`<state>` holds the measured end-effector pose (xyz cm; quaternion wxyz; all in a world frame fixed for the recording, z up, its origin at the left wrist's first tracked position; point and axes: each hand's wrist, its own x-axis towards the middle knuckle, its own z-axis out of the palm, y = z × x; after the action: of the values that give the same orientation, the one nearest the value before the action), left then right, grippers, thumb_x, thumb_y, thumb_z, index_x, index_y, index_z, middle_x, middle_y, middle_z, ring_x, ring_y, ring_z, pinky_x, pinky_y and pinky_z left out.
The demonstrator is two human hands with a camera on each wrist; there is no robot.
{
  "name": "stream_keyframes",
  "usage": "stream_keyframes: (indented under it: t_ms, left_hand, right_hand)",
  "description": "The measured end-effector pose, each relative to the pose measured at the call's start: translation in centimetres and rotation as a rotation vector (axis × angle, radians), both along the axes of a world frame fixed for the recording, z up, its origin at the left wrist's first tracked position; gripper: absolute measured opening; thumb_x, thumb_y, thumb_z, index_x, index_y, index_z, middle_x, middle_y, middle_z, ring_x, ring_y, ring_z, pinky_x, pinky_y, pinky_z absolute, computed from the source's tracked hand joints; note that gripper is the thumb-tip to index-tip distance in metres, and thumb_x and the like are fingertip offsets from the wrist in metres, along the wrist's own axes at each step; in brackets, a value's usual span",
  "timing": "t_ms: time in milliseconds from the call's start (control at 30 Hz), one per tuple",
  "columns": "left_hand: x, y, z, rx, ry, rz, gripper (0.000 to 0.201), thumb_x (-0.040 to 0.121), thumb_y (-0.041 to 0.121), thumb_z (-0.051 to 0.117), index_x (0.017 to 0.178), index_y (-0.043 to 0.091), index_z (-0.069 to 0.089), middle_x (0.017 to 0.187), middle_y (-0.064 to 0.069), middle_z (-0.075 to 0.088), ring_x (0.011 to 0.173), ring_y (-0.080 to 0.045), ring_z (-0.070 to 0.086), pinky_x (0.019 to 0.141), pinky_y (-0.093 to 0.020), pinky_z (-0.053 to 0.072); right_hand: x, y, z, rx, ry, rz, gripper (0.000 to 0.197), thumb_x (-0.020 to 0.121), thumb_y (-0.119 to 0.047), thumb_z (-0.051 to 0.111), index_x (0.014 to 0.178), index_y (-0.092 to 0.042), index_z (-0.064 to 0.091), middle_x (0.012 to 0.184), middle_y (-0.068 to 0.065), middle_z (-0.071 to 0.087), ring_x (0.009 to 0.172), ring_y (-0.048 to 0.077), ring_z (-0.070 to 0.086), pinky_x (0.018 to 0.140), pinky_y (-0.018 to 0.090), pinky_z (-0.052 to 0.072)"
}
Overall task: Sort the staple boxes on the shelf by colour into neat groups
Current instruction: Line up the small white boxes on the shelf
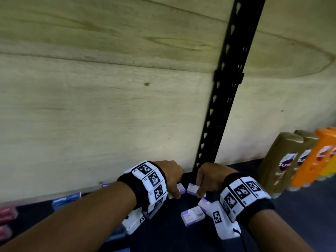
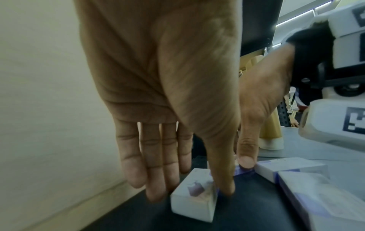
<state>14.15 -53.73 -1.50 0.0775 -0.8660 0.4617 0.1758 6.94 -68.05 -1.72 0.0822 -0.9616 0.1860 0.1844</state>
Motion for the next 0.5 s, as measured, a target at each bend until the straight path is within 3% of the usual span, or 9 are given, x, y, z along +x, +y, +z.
stream_keyframes:
  t_ms: [100, 167, 233, 267, 333, 367, 400, 500]
  left_hand:
    - [0.3, -0.2, 0.1, 0.025, 0.011, -0.038, 0.054, 0.084, 0.037, 0.075, 0.126, 0.006, 0.061, 0.106, -0.008, 0.065, 0.092, -0.025, 0.061, 0.075, -0.033, 0.048]
    - [0.5, 0.3, 0.4, 0.024, 0.036, -0.056, 0.054, 0.087, 0.034, 0.072, 0.136, 0.015, 0.056, 0.117, -0.008, 0.063, 0.102, -0.026, 0.059, 0.078, -0.03, 0.044]
    - [0.8, 0.9, 0.5, 0.012, 0.083, -0.052, 0.055, 0.09, 0.033, 0.068, 0.142, 0.024, 0.051, 0.132, -0.004, 0.058, 0.11, -0.022, 0.057, 0.083, -0.027, 0.041]
    - [1.0, 1.3, 0.5, -0.004, 0.11, -0.031, 0.052, 0.091, 0.034, 0.067, 0.14, 0.025, 0.052, 0.13, -0.002, 0.058, 0.101, -0.017, 0.058, 0.083, -0.026, 0.041]
    - [1.6, 1.9, 0.4, -0.067, 0.195, 0.048, 0.043, 0.087, 0.034, 0.071, 0.128, 0.025, 0.06, 0.108, 0.004, 0.066, 0.069, -0.006, 0.056, 0.077, -0.024, 0.044]
    - [2.0, 2.2, 0.2, -0.106, 0.252, 0.086, 0.039, 0.084, 0.033, 0.075, 0.12, 0.024, 0.062, 0.096, 0.005, 0.068, 0.06, -0.004, 0.055, 0.075, -0.025, 0.048]
    - [2.3, 2.5, 0.0, -0.143, 0.311, 0.115, 0.036, 0.081, 0.033, 0.079, 0.112, 0.022, 0.063, 0.092, 0.003, 0.071, 0.059, -0.006, 0.059, 0.075, -0.027, 0.052]
    - [2.7, 3.1, 0.0, -0.231, 0.409, 0.165, 0.034, 0.075, 0.031, 0.085, 0.093, 0.018, 0.06, 0.097, -0.009, 0.075, 0.075, -0.021, 0.071, 0.079, -0.036, 0.058]
  right_hand:
    - [0.2, -0.2, 0.3, 0.046, 0.003, 0.015, 0.035, 0.075, -0.023, 0.084, 0.103, -0.007, 0.071, 0.078, 0.002, 0.065, 0.069, 0.017, 0.057, 0.067, 0.027, 0.046]
    - [0.3, -0.3, 0.4, 0.035, 0.017, 0.037, 0.036, 0.074, -0.026, 0.084, 0.104, -0.011, 0.073, 0.081, 0.0, 0.065, 0.063, 0.013, 0.054, 0.067, 0.026, 0.046]
    - [0.4, -0.4, 0.3, 0.05, 0.02, 0.047, 0.025, 0.071, -0.026, 0.086, 0.093, -0.022, 0.075, 0.079, -0.008, 0.066, 0.064, 0.007, 0.055, 0.065, 0.024, 0.047]
    - [0.5, -0.5, 0.2, 0.062, 0.018, 0.053, 0.021, 0.069, -0.026, 0.087, 0.085, -0.026, 0.074, 0.076, -0.012, 0.066, 0.068, 0.006, 0.057, 0.066, 0.023, 0.049]
    - [0.7, -0.5, -0.2, 0.081, -0.008, 0.064, 0.023, 0.067, -0.024, 0.088, 0.074, -0.03, 0.068, 0.077, -0.014, 0.065, 0.077, 0.008, 0.061, 0.074, 0.026, 0.052]
    - [0.8, -0.5, -0.3, 0.092, -0.03, 0.065, 0.025, 0.067, -0.023, 0.088, 0.072, -0.03, 0.065, 0.08, -0.013, 0.065, 0.082, 0.01, 0.062, 0.078, 0.028, 0.053]
    - [0.9, -0.4, -0.4, 0.098, -0.053, 0.071, 0.026, 0.068, -0.022, 0.088, 0.073, -0.03, 0.064, 0.084, -0.011, 0.066, 0.087, 0.012, 0.064, 0.081, 0.028, 0.053]
    - [1.0, -0.1, -0.5, 0.115, -0.102, 0.102, 0.026, 0.073, -0.021, 0.084, 0.082, -0.03, 0.062, 0.099, -0.007, 0.067, 0.099, 0.014, 0.063, 0.085, 0.028, 0.051]
